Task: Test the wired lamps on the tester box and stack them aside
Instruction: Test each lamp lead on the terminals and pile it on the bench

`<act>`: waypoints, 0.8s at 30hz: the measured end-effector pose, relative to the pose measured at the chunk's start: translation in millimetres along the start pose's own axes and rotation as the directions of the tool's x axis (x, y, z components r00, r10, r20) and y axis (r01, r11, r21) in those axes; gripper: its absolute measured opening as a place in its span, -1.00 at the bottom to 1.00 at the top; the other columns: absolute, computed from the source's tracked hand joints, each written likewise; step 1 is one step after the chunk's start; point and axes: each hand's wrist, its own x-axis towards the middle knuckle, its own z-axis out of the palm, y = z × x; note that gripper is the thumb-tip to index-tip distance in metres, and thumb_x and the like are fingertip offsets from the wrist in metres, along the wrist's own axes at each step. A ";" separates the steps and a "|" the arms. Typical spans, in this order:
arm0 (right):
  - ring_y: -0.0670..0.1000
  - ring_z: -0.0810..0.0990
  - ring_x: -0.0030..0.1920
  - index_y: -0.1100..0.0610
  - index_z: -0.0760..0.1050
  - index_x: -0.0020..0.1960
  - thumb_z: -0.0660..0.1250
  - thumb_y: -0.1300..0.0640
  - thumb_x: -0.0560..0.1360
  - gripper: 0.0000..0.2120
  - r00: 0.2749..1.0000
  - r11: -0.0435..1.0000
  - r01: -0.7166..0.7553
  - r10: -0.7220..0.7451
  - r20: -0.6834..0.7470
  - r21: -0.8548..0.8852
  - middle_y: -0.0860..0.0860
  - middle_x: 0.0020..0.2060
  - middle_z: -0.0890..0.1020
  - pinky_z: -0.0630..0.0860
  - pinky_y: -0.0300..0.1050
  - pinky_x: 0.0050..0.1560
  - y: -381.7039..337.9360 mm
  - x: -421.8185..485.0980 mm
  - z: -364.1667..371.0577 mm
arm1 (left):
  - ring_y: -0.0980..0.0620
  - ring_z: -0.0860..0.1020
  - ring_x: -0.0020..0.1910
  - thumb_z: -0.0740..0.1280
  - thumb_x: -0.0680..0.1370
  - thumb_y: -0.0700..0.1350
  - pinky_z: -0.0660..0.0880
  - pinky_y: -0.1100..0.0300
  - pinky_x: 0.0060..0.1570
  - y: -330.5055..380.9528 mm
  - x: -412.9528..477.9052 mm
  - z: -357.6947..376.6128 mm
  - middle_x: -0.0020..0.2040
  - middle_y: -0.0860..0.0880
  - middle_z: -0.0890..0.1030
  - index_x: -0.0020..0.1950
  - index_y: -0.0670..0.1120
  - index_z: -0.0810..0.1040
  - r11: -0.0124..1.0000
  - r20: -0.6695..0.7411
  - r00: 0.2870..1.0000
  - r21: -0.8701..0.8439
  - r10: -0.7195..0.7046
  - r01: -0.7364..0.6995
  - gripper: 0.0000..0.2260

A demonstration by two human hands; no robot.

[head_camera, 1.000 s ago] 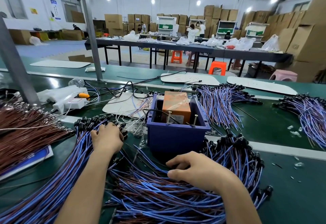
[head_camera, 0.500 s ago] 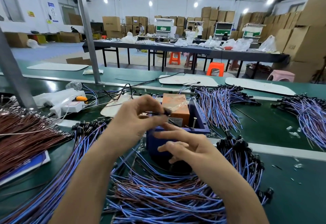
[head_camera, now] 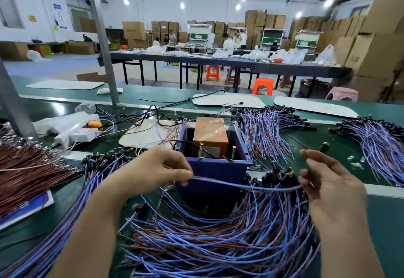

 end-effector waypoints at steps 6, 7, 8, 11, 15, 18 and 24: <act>-0.14 0.43 -0.46 0.15 0.51 -0.26 0.25 0.45 0.50 -0.73 0.995 0.932 0.080 -0.053 0.084 -0.354 0.01 -0.22 0.70 0.35 -0.40 -0.53 7.6 3.3 -0.6 | 0.09 0.53 -0.36 0.47 0.41 -0.16 0.49 0.31 -0.34 -14.3 -7.3 -21.7 -0.29 -0.08 0.67 -0.18 -0.08 0.68 0.989 -0.110 0.991 -0.138 -0.074 0.059 -0.97; -0.11 0.46 -0.42 0.14 0.50 -0.26 0.26 0.44 0.50 -0.73 0.993 0.898 0.077 -0.030 0.116 -0.433 0.01 -0.22 0.70 0.39 -0.38 -0.49 9.2 3.1 0.9 | 0.08 0.54 -0.36 0.48 0.36 -0.13 0.51 0.30 -0.33 -12.4 -8.0 -21.6 -0.30 -0.09 0.66 -0.18 -0.10 0.68 0.979 -0.113 0.992 -0.199 -0.054 0.031 -0.92; -0.08 0.49 -0.38 0.12 0.51 -0.26 0.27 0.41 0.50 -0.74 0.989 0.843 0.080 0.000 0.149 -0.532 0.00 -0.22 0.70 0.43 -0.31 -0.43 10.8 3.1 2.3 | 0.08 0.55 -0.36 0.49 0.32 -0.10 0.53 0.29 -0.31 -9.7 -8.4 -20.6 -0.30 -0.11 0.65 -0.18 -0.11 0.68 0.966 -0.103 0.994 -0.260 -0.034 0.006 -0.87; -0.09 0.54 -0.26 0.01 0.56 -0.21 0.34 0.20 0.52 -0.84 0.964 0.555 0.138 0.114 0.240 -0.820 -0.09 -0.24 0.62 0.38 -0.18 -0.30 12.1 -0.9 6.9 | 0.08 0.59 -0.35 0.50 0.26 -0.09 0.54 0.30 -0.30 -2.3 -7.1 -13.9 -0.28 -0.13 0.66 -0.21 -0.10 0.69 0.923 -0.048 0.999 -0.383 0.012 -0.030 -0.84; -0.19 0.45 -0.23 0.01 0.54 -0.09 0.30 0.01 0.56 -0.90 0.926 0.326 0.244 0.201 0.319 -0.913 -0.11 -0.22 0.55 0.33 -0.20 -0.27 10.5 -13.7 19.0 | 0.05 0.64 -0.30 0.50 0.27 -0.10 0.56 0.29 -0.27 4.1 -2.4 -3.2 -0.22 -0.16 0.69 -0.18 -0.09 0.70 0.921 0.020 1.000 -0.389 0.009 0.000 -0.84; -0.21 0.47 -0.22 -0.04 0.55 -0.05 0.31 -0.05 0.54 -0.90 0.906 0.359 0.329 0.139 0.399 -0.873 -0.09 -0.15 0.59 0.36 -0.37 -0.30 3.4 -27.2 32.2 | 0.04 0.65 -0.27 0.49 0.31 -0.12 0.57 0.28 -0.24 9.1 0.8 6.6 -0.19 -0.16 0.70 -0.16 -0.09 0.70 0.940 0.052 0.999 -0.341 0.002 0.016 -0.86; -0.20 0.64 -0.22 -0.01 0.58 -0.10 0.44 0.18 0.46 -0.89 0.752 0.596 0.433 0.176 0.636 -0.677 -0.10 -0.25 0.68 0.58 -0.32 -0.13 9.6 -52.5 58.2 | 0.05 0.64 -0.33 0.45 0.42 -0.27 0.56 0.30 -0.30 15.6 8.2 26.9 -0.29 -0.12 0.68 -0.21 -0.11 0.66 0.928 0.014 0.999 -0.370 -0.042 0.044 -0.93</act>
